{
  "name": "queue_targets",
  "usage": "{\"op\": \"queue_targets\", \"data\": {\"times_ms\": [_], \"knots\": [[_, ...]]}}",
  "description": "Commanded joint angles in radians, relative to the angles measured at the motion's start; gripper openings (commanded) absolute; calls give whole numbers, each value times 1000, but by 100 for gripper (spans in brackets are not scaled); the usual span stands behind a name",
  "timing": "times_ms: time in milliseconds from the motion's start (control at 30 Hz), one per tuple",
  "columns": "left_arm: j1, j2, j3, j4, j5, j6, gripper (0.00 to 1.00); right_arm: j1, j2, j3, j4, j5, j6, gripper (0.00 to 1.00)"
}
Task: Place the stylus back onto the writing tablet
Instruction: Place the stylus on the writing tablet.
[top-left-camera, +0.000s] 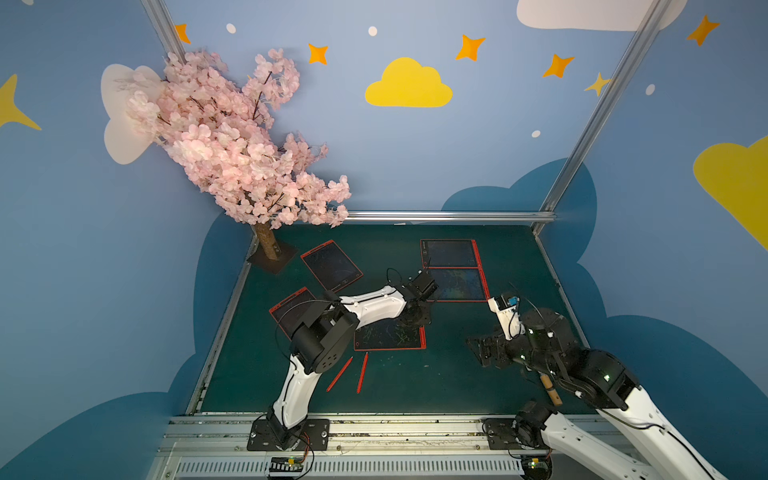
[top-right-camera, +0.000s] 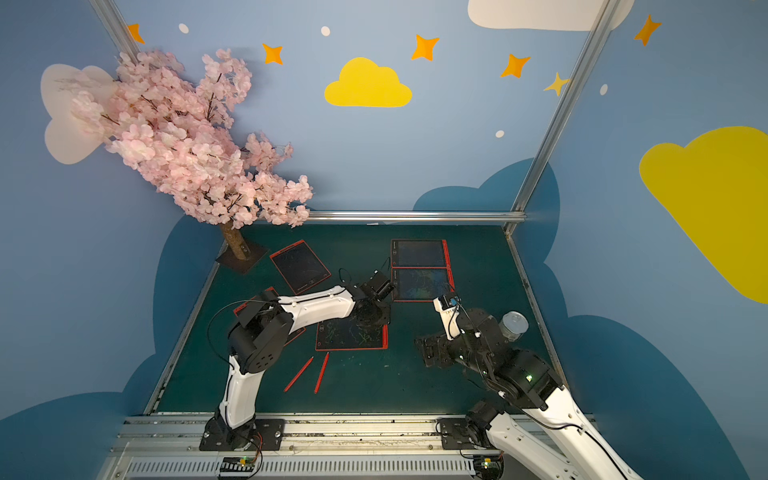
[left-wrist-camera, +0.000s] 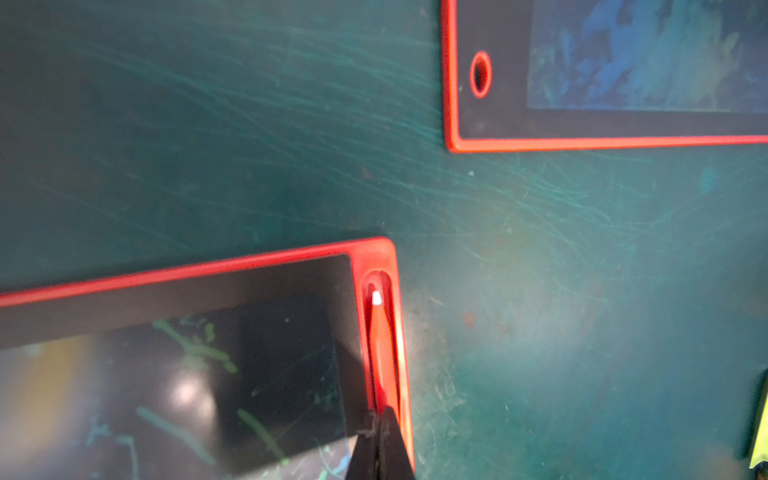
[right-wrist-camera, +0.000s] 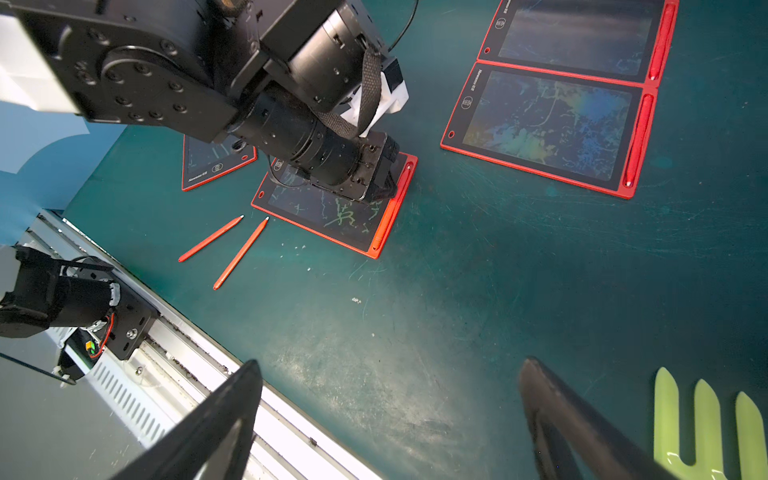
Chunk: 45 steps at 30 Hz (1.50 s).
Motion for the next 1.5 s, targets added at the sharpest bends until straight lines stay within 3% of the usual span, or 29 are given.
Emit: {"op": "queue_targets", "data": {"times_ms": [0,1467], "knots": [[-1,4,36,-50,-13,20,3,-6,-4,-7,11,-7,0,95],[-3,140,148,-194,-30,67,3,-21,-13,-7,6,-1,3,95]]}}
